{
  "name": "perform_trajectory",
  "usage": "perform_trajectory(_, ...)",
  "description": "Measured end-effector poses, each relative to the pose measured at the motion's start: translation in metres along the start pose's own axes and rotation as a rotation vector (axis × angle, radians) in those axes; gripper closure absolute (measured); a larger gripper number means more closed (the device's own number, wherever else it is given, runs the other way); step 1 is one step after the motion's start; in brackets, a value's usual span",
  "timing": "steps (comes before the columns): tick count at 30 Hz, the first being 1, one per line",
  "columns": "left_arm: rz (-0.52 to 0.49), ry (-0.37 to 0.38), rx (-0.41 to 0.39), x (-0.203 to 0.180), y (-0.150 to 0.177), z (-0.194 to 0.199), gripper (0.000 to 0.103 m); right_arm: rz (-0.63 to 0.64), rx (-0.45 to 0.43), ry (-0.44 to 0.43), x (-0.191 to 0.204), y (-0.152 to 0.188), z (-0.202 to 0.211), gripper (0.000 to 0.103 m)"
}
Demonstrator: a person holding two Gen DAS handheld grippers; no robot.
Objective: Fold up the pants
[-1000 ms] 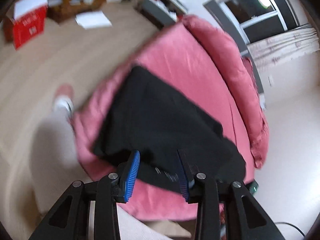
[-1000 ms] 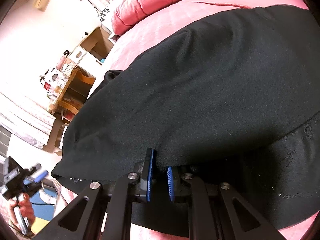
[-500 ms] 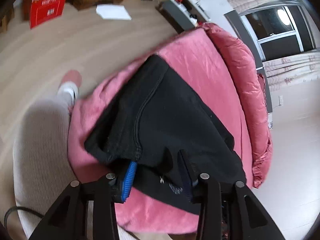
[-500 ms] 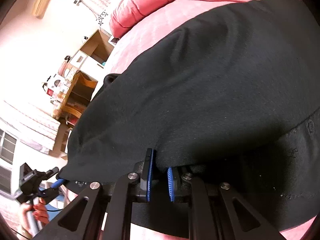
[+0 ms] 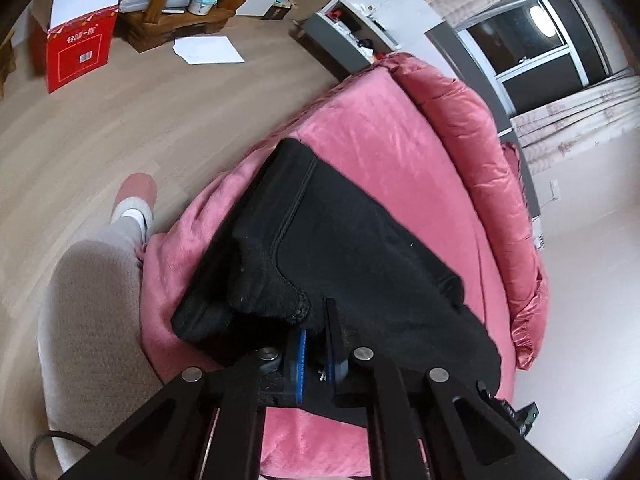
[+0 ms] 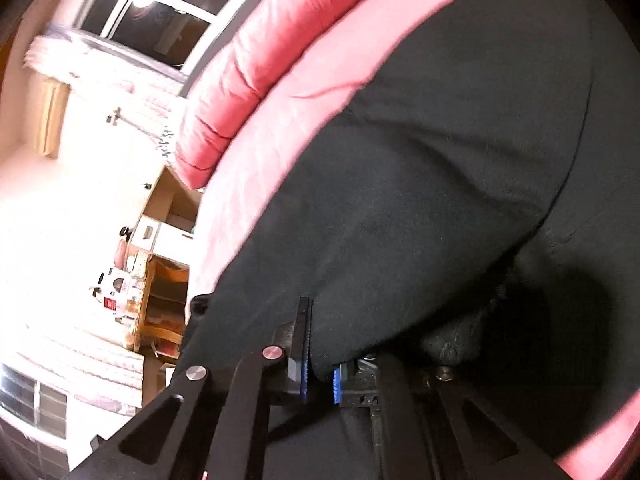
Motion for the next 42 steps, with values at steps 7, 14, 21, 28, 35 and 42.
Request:
perform_trajectory(7, -0.039, -0.075, 0.002, 0.012, 0.000, 0.007, 0.096, 0.194, 0.099, 0.089, 0.025, 0.030, 0.030, 0.095)
perform_trajectory(14, -0.104, -0.159, 0.021, 0.017, 0.012, -0.012, 0.096, 0.062, 0.174, 0.147, -0.009, 0.034, -0.005, 0.095)
perform_trajectory(21, -0.089, -0.176, 0.003, 0.017, 0.014, -0.011, 0.093, 0.034, 0.181, 0.125, -0.009, 0.035, -0.003, 0.095)
perform_trajectory(28, -0.163, -0.361, -0.182, -0.008, 0.013, 0.023, 0.078, 0.015, 0.051, 0.133, -0.021, 0.009, 0.027, 0.076)
perform_trajectory(35, -0.212, -0.470, -0.353, -0.034, 0.016, 0.045, 0.078, 0.004, -0.098, 0.220, -0.060, -0.056, 0.063, 0.072)
perform_trajectory(42, -0.296, -0.448, -0.342, -0.066, 0.026, 0.030, 0.077, -0.084, -0.225, 0.255, -0.098, -0.116, 0.083, 0.072)
Point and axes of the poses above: each gripper's, at about its wrist camera, not at the fingertips, and z roughly against the way its jaws point, x to its left, y to its underside, the point moved 1 cm from there along -z, roughly the way its jaws point, and after that the axes turned 3 degrees about -z, right-handed, at the moved point
